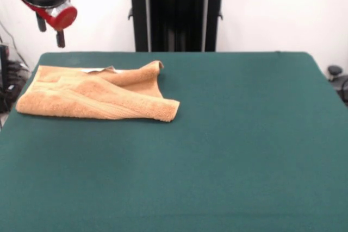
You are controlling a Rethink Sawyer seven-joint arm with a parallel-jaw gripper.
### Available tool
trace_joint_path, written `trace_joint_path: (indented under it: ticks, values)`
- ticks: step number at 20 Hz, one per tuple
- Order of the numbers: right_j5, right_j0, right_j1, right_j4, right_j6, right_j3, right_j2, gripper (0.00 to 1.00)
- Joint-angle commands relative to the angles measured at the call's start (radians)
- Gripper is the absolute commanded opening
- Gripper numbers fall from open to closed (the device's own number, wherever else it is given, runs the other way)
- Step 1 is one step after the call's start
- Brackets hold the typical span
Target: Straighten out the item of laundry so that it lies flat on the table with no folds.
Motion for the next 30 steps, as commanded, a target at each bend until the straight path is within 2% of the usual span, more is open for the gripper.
trace_joint_path:
  ticks: [1, 10, 14, 26, 30]
  values:
    - [-0.005, 0.019, 0.071, -0.025, -0.255, 0.032, 0.143, 1.00]
    - [-0.214, 0.010, 0.155, -0.056, -0.150, 0.078, 0.160, 1.00]
    - [-0.285, -0.006, 0.195, -0.063, -0.145, 0.083, 0.166, 1.00]
    - [-0.428, 0.008, 0.250, -0.074, -0.079, 0.099, 0.137, 1.00]
    - [-0.468, -0.009, 0.280, -0.088, -0.088, 0.109, 0.140, 1.00]
